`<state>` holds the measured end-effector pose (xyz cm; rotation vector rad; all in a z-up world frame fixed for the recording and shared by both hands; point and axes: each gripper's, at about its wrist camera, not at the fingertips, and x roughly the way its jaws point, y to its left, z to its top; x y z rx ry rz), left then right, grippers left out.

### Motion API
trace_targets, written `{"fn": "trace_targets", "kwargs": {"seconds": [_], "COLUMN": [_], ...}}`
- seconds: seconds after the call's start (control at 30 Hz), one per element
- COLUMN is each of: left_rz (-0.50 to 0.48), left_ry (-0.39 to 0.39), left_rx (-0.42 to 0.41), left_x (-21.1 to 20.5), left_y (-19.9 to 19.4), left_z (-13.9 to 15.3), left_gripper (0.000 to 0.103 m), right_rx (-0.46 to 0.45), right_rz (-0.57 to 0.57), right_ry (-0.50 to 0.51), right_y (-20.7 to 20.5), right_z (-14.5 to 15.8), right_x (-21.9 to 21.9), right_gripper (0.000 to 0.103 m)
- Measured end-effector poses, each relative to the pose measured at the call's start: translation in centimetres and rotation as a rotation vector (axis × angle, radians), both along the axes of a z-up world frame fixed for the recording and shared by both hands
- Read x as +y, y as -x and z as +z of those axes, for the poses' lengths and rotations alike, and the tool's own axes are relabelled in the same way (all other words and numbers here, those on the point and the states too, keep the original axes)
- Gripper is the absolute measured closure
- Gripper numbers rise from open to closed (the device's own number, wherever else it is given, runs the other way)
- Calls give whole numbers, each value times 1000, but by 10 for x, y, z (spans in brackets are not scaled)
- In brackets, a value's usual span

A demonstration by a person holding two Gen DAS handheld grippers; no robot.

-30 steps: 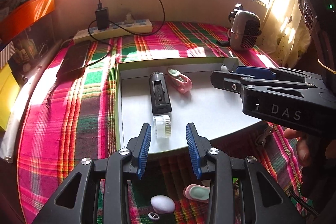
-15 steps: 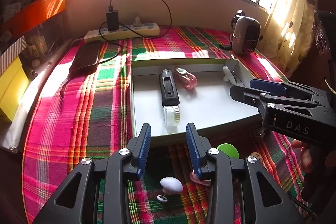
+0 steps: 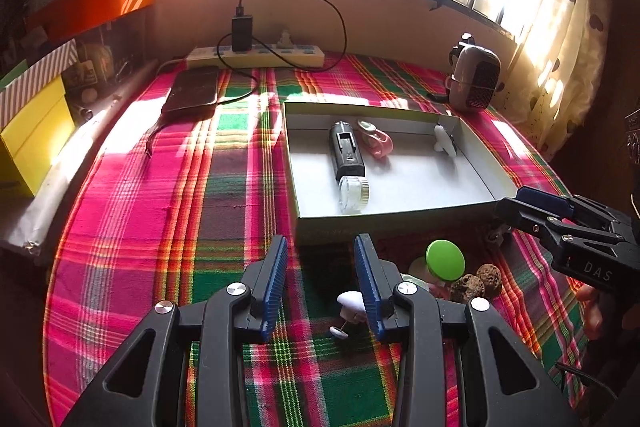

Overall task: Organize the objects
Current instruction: 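Move the left tool to the white mushroom-shaped knob while the right tool approaches a walnut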

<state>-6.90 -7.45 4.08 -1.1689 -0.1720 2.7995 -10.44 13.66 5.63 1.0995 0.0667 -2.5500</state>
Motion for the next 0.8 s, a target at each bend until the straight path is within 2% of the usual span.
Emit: {"fn": "trace_targets", "kwargs": {"seconds": [0.27,0.5,0.8], "left_rz": [4,-47,-71], "left_ry": [-35,-57,-63], "left_rx": [-21,-40,-67], "left_x": [-11,-7,-1], "left_y": [-10,-16,-18], "left_z": [-8,-15,-23], "left_gripper": [70,70,70], "right_rx": [-16,-21,-54], "right_rz": [-1,1,39], "right_ry": [-3,7,-7], "right_y": [-18,-30,-34], "right_z": [-11,-16,-28], "right_x": [9,17,7], "right_gripper": [51,51,51]}}
